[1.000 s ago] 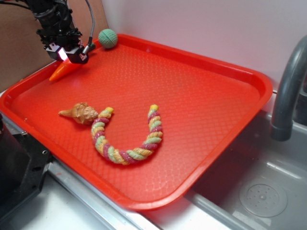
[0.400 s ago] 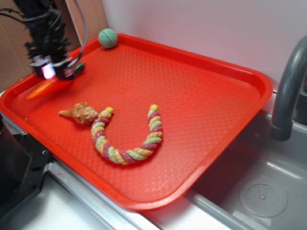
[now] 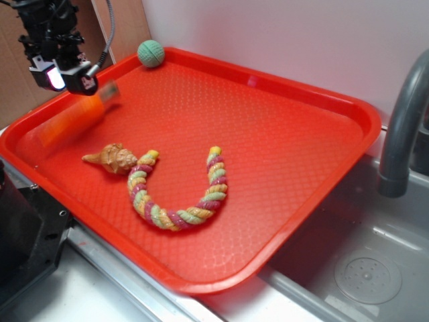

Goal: Grab the carrot.

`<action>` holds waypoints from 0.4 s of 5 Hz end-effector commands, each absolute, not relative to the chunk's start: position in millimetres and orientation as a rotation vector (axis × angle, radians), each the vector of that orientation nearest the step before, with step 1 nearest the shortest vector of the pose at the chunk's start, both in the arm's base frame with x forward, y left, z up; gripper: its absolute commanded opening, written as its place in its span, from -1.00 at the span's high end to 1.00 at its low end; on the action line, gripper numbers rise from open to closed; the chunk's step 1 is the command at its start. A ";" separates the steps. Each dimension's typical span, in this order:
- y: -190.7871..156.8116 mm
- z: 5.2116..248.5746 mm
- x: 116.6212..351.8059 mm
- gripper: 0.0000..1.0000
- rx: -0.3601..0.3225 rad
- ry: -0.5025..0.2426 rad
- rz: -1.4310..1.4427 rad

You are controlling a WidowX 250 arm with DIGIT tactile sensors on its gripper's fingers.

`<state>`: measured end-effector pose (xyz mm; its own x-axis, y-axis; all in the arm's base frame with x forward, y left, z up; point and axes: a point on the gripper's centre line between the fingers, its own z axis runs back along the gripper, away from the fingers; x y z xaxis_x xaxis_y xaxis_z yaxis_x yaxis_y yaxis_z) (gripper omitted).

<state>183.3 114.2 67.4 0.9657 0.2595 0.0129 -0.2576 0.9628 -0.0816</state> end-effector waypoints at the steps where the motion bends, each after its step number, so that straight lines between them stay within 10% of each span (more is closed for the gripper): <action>1: 126.8 36.2 198.1 -1.00 -0.050 -0.014 0.240; 2: 130.5 18.0 193.1 -1.00 -0.043 0.024 0.259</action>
<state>191.0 124.4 14.1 0.9661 0.2516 -0.0585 -0.2543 0.9661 -0.0454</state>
